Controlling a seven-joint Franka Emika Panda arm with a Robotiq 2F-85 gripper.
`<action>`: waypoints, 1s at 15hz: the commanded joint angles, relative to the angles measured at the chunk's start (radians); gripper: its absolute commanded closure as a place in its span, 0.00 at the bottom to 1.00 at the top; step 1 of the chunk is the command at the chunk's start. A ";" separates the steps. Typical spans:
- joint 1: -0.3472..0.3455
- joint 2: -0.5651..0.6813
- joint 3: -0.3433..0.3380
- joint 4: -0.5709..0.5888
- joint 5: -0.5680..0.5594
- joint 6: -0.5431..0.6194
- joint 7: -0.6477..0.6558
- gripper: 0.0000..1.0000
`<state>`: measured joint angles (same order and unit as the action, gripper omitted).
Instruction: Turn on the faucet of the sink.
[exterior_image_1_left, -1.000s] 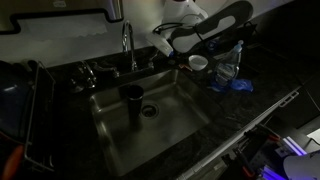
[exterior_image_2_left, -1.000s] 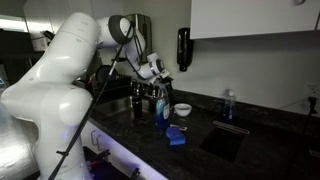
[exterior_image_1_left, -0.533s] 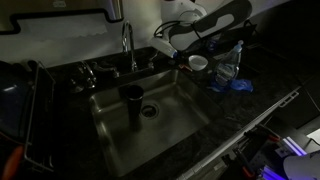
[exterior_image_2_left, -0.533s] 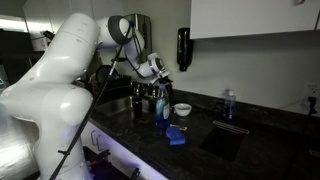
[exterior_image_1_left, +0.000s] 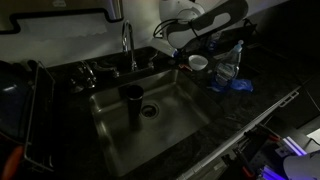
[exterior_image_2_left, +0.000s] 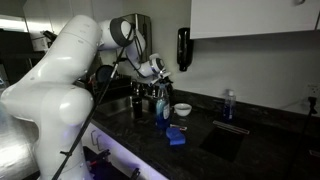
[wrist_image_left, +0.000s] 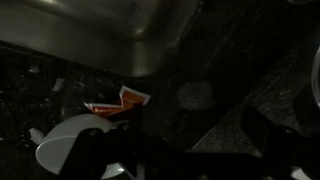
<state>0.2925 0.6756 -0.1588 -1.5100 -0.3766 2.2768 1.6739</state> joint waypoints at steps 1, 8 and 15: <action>-0.038 0.014 0.033 0.059 0.056 -0.003 -0.042 0.00; -0.053 0.032 0.045 0.113 0.108 0.002 -0.055 0.00; -0.035 0.025 0.046 0.092 0.117 0.120 -0.016 0.00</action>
<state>0.2595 0.6935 -0.1266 -1.4259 -0.2796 2.3229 1.6570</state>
